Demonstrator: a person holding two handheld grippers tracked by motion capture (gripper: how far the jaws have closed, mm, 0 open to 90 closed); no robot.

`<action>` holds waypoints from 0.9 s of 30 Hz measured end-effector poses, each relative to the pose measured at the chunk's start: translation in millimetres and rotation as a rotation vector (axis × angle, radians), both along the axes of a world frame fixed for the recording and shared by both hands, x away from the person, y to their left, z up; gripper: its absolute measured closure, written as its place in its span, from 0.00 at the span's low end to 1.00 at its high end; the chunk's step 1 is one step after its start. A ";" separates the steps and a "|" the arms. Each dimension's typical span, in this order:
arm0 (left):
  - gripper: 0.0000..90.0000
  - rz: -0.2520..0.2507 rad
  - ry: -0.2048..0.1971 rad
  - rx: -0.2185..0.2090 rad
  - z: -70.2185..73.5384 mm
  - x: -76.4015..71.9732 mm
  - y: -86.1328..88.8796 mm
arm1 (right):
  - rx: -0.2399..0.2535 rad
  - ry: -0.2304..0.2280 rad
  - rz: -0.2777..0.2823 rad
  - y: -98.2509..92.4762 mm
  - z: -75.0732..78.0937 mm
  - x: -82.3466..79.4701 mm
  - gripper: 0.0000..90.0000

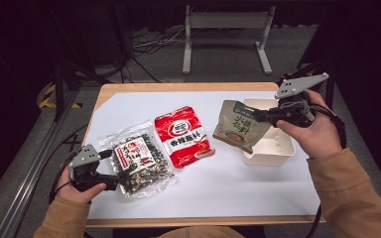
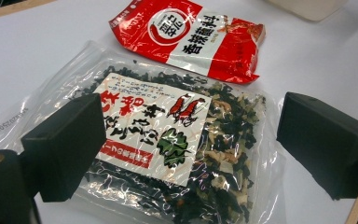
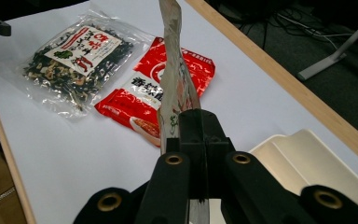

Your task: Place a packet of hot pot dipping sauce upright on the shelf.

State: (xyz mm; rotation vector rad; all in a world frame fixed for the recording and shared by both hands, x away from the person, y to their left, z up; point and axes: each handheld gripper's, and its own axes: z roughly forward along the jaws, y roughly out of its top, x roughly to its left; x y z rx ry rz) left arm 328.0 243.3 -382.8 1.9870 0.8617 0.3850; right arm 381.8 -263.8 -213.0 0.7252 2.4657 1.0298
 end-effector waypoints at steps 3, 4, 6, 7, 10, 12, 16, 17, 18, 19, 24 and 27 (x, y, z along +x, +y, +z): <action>0.09 0.007 -0.003 0.002 -0.4 -0.5 2.2 | -0.002 -0.027 -0.011 -2.2 4.2 3.7 1.00; 0.09 0.012 0.000 0.001 -0.8 -0.9 2.7 | -0.002 -0.038 -0.012 -2.9 5.5 5.0 1.00; 0.10 0.018 -0.008 0.018 -1.8 -1.2 3.7 | -0.003 -0.053 -0.014 -4.4 8.1 7.2 1.00; 0.10 0.023 -0.005 0.022 -3.1 -1.7 4.3 | -0.004 -0.059 -0.016 -5.2 9.0 8.3 1.00; 0.10 0.036 0.001 0.023 -6.6 -2.3 6.7 | -0.010 -0.076 -0.023 -9.3 12.7 13.3 1.00; 0.10 0.044 0.007 0.024 -7.4 -3.5 9.1 | -0.017 -0.089 -0.016 -12.3 14.6 17.0 1.00; 0.10 0.059 0.008 0.020 -8.1 -6.3 12.1 | -0.040 -0.112 0.023 -17.9 17.1 24.8 1.00; 0.10 0.063 0.010 0.017 -8.7 -7.2 12.8 | -0.046 -0.115 0.022 -19.5 17.8 26.9 1.00; 0.10 0.063 0.016 0.017 -9.0 -8.0 13.5 | -0.050 -0.115 0.024 -21.5 18.6 29.5 1.00; 0.10 0.069 0.018 0.017 -9.3 -8.7 13.8 | -0.055 -0.117 0.024 -23.1 19.1 31.5 1.00; 0.10 0.082 0.020 0.014 -11.0 -12.6 16.2 | -0.066 -0.138 0.020 -31.1 21.4 39.8 1.00; 0.10 0.086 0.024 0.010 -11.3 -14.7 18.2 | -0.084 -0.171 0.040 -36.8 22.3 45.3 1.00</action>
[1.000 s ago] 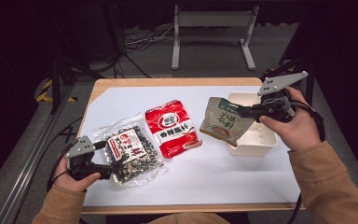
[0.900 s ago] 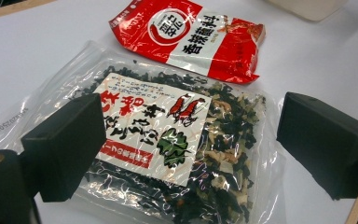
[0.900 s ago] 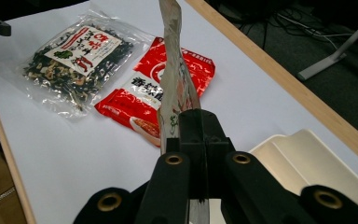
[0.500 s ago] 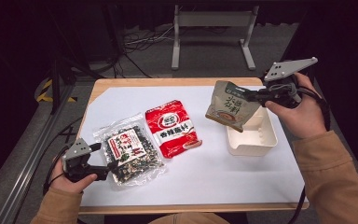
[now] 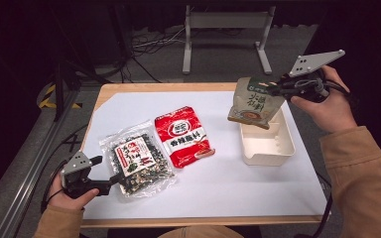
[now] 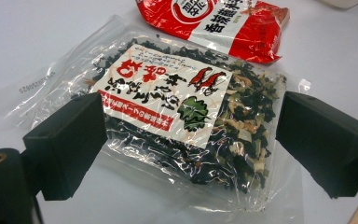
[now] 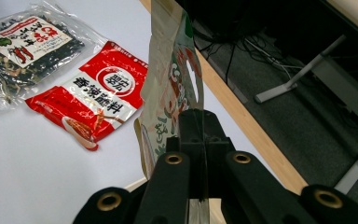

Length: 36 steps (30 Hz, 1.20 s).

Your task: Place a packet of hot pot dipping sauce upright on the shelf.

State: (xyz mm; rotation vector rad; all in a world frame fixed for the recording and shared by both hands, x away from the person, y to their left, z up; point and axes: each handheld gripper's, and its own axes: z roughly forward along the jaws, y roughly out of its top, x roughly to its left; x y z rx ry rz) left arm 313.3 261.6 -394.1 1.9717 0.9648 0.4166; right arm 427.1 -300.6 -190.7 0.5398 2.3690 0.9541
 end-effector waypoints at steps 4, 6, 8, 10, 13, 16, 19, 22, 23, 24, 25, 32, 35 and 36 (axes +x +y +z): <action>0.10 0.006 -0.001 -0.001 0.3 -0.7 1.3 | -0.007 -0.020 0.006 -5.5 -0.5 6.2 1.00; 0.10 0.010 0.004 -0.007 0.2 -0.5 1.9 | -0.015 -0.031 0.003 -8.8 -1.2 10.1 1.00; 0.10 0.008 0.003 -0.001 0.1 0.4 1.8 | -0.013 -0.033 -0.002 -12.1 -2.1 13.5 1.00; 0.10 0.001 0.003 -0.002 0.0 1.5 0.8 | -0.007 -0.031 -0.010 -16.1 -3.3 17.2 1.00; 0.10 -0.001 0.004 -0.008 -0.1 2.3 -0.3 | 0.003 -0.031 -0.019 -22.1 -4.5 22.4 1.00; 0.10 -0.011 0.002 -0.005 0.5 4.5 -1.9 | 0.009 -0.028 -0.029 -27.1 -5.8 28.1 1.00; 0.10 -0.015 0.003 -0.010 0.1 6.2 -3.2 | -0.006 -0.033 -0.049 -32.5 -7.3 35.2 1.00; 0.10 -0.017 0.007 -0.014 -0.2 7.6 -4.4 | -0.013 -0.043 -0.059 -36.1 -9.1 40.5 1.00; 0.10 -0.017 0.009 -0.013 -0.2 7.9 -4.8 | -0.017 -0.047 -0.064 -37.0 -9.7 42.1 1.00; 0.10 -0.022 0.005 -0.007 -0.3 8.7 -4.8 | -0.018 -0.048 -0.071 -37.9 -10.5 43.7 1.00; 0.10 -0.022 0.008 -0.007 -0.4 8.6 -5.1 | -0.024 -0.051 -0.078 -39.3 -11.5 46.5 1.00; 0.10 -0.020 0.011 -0.007 -1.1 8.4 -5.0 | -0.037 -0.048 -0.094 -42.6 -16.0 55.9 1.00; 0.10 -0.016 0.009 -0.003 -1.8 7.3 -5.0 | -0.055 -0.051 -0.102 -43.5 -18.6 61.3 1.00; 0.10 -0.016 0.009 0.000 -2.1 6.9 -4.6 | -0.057 -0.051 -0.105 -43.4 -19.4 62.5 1.00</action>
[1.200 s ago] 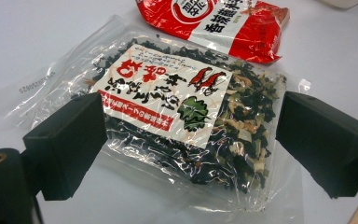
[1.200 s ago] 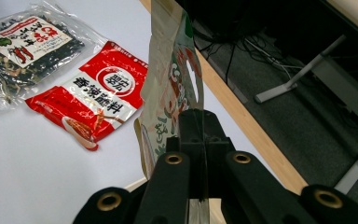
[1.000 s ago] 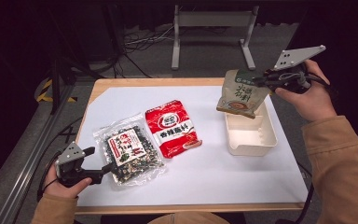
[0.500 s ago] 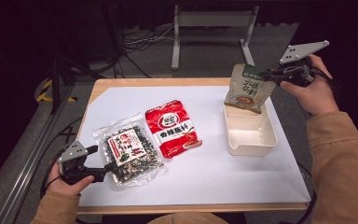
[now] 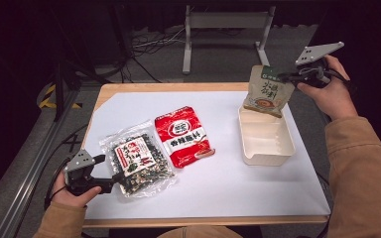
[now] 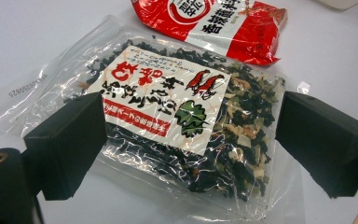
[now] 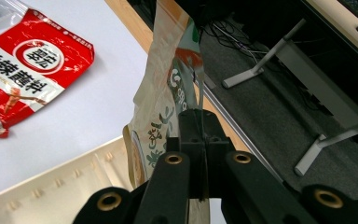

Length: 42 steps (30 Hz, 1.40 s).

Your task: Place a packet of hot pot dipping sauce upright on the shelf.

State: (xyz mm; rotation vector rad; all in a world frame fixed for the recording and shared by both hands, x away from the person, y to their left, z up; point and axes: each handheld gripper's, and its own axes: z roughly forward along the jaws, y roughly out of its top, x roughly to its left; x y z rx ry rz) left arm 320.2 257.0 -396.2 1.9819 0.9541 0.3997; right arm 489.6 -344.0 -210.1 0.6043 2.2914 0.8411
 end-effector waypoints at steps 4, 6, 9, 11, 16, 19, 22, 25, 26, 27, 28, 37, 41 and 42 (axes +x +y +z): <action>0.10 0.011 0.010 0.000 -1.3 -3.1 1.3 | -0.010 -0.003 -0.010 -2.0 -3.1 6.5 1.00; 0.10 0.016 0.007 -0.001 -1.5 -4.7 1.6 | -0.015 -0.003 -0.019 -3.1 -5.1 10.1 1.00; 0.10 0.022 0.014 -0.001 -1.9 -7.9 2.9 | -0.027 -0.003 -0.031 -4.0 -7.7 15.1 1.00; 0.10 0.030 0.014 0.005 -2.5 -9.2 4.9 | -0.035 -0.006 -0.039 -4.1 -9.3 18.2 1.00; 0.10 0.043 0.017 0.004 -3.3 -12.1 7.8 | -0.050 -0.011 -0.049 -2.7 -14.4 26.2 1.00; 0.11 0.043 0.021 0.004 -3.4 -13.5 8.7 | -0.048 -0.011 -0.057 -2.0 -19.1 31.8 1.00; 0.11 0.045 0.021 0.002 -4.2 -13.6 8.8 | -0.055 -0.012 -0.061 1.6 -22.7 35.6 0.99; 0.11 0.045 0.021 0.005 -4.8 -13.3 8.5 | -0.071 -0.012 -0.048 7.1 -25.2 37.3 0.99; 0.11 0.045 0.021 0.005 -4.9 -13.4 8.3 | -0.073 -0.012 -0.047 8.6 -26.2 37.9 0.99; 0.11 0.044 0.021 0.005 -4.9 -13.4 8.2 | -0.073 -0.008 -0.042 10.0 -27.1 38.4 0.99; 0.11 0.042 0.020 0.006 -4.9 -13.3 8.2 | -0.071 -0.006 -0.040 11.1 -28.1 38.8 0.99; 0.11 0.031 0.019 0.002 -3.7 -10.2 7.2 | -0.052 0.018 0.010 25.1 -40.4 38.6 0.99; 0.11 0.024 0.017 0.001 -3.8 -7.6 5.3 | -0.062 0.032 0.003 27.8 -47.5 38.6 0.99; 0.11 0.022 0.018 -0.002 -3.8 -7.0 4.7 | -0.068 0.038 -0.001 27.1 -49.4 39.0 0.99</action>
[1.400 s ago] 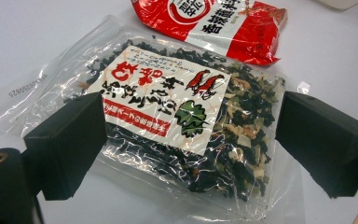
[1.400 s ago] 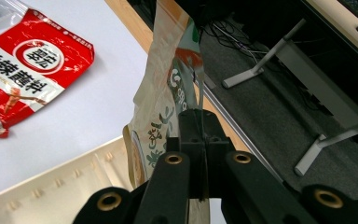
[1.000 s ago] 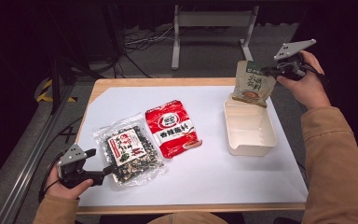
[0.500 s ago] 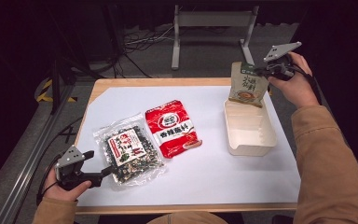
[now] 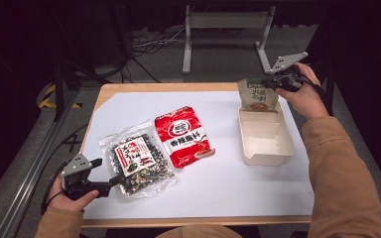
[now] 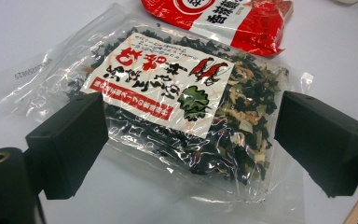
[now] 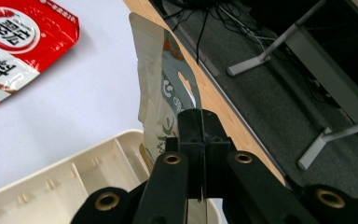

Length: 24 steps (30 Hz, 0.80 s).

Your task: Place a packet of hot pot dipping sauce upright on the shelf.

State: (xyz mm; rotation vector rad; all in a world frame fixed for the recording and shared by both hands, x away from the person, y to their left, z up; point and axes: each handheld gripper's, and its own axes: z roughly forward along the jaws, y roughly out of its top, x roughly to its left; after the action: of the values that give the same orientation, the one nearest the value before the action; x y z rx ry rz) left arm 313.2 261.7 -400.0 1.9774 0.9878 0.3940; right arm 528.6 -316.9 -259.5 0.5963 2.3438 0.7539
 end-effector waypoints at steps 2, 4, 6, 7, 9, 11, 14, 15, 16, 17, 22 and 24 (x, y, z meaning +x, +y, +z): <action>0.11 -0.003 0.000 0.002 0.0 1.1 -0.5 | 0.003 0.010 -0.008 -2.2 -4.3 0.6 0.99; 0.11 -0.006 0.004 0.000 -0.4 1.6 -1.4 | 0.005 0.014 -0.013 -3.6 -6.4 0.7 0.99; 0.11 -0.012 0.004 0.003 -1.0 3.1 -2.3 | 0.013 0.027 -0.024 -7.4 -11.3 1.0 0.98; 0.11 -0.013 0.006 0.001 -1.1 3.5 -3.0 | 0.015 0.029 -0.030 -8.8 -13.0 1.2 0.98; 0.11 -0.016 0.004 0.003 -1.0 4.4 -3.8 | 0.017 0.038 -0.043 -11.5 -16.0 1.3 0.98; 0.11 -0.018 0.005 0.003 -1.0 4.9 -4.5 | 0.013 0.047 -0.051 -14.2 -18.9 1.5 0.98; 0.11 -0.020 0.003 0.007 -1.3 5.8 -5.0 | 0.029 0.052 -0.067 -19.7 -22.5 1.4 0.97; 0.11 -0.019 0.005 0.008 -1.1 5.7 -5.1 | 0.033 0.051 -0.073 -21.1 -22.8 1.2 0.97; 0.11 -0.021 0.005 0.007 -1.0 5.9 -5.4 | 0.036 0.052 -0.075 -21.8 -23.0 0.9 0.97; 0.11 -0.022 0.004 0.008 -0.9 5.9 -5.6 | 0.038 0.053 -0.075 -22.3 -23.2 0.6 0.97; 0.11 -0.024 0.003 0.011 -1.1 5.8 -6.5 | 0.044 0.064 -0.087 -25.1 -25.0 0.3 0.95; 0.11 -0.025 0.006 0.009 -1.3 5.7 -6.8 | 0.049 0.071 -0.092 -26.3 -25.5 -0.2 0.94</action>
State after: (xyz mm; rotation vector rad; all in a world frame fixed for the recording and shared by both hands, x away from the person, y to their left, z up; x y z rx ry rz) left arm 318.9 254.9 -401.3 1.9981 0.9651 0.3796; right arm 528.5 -343.1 -285.0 0.7578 2.3498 0.7620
